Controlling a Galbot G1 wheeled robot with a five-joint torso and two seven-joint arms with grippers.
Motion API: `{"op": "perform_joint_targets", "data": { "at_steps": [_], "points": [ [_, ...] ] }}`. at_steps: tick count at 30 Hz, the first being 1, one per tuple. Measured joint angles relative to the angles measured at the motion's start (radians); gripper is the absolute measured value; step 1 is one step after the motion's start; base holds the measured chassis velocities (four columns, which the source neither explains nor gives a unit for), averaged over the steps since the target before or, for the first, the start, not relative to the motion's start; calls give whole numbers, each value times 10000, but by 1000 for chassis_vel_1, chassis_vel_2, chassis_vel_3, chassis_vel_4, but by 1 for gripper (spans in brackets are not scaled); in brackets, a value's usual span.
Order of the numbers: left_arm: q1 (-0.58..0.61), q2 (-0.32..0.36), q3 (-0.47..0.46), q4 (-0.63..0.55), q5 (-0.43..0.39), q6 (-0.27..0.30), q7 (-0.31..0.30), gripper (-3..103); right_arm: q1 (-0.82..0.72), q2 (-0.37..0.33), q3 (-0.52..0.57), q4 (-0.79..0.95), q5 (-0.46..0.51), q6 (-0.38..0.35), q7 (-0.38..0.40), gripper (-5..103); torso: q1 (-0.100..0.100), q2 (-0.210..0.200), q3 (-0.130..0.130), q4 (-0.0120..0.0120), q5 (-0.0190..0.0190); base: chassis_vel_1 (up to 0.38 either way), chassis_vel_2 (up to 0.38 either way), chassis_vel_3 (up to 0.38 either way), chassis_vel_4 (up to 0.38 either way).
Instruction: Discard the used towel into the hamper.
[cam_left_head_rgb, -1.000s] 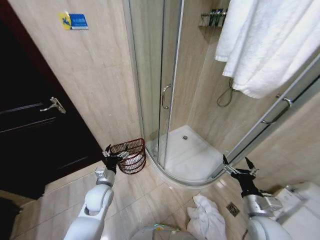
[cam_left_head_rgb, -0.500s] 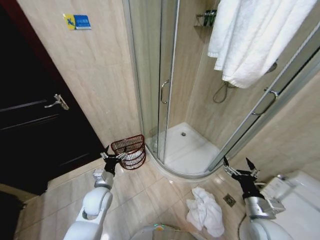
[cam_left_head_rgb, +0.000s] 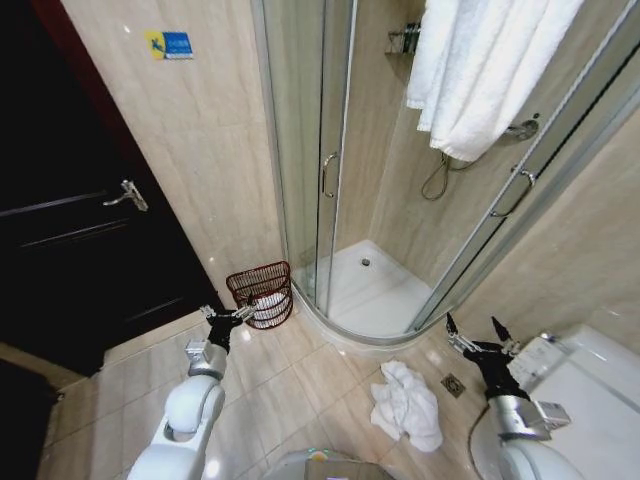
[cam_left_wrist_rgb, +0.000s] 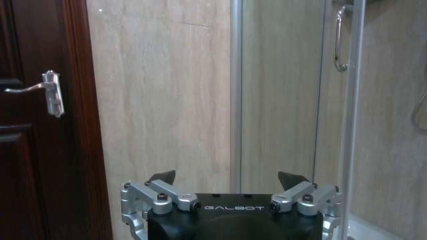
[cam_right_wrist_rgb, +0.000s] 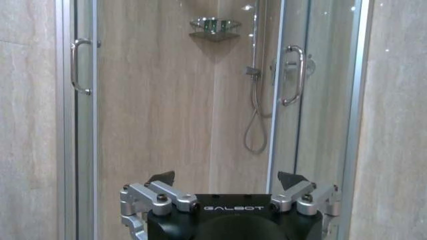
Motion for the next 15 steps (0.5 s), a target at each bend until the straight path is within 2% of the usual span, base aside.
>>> {"op": "perform_joint_targets", "data": {
  "at_steps": [5, 15],
  "points": [
    [-29, 8, 81, -30, 41, 1, -43, 100, 23, -20, 5, -45, 44, 35, -6, 100, -1, 0, 0, -1, -1, 78, -75, -80, 52],
    [14, -21, 163, -94, 109, 7, -118, 100, 23, -84, 52, -183, 186, 248, 11, 100, 3, -1, 2, -1, 0, 0, 0, 0, 0]
  ]
}}
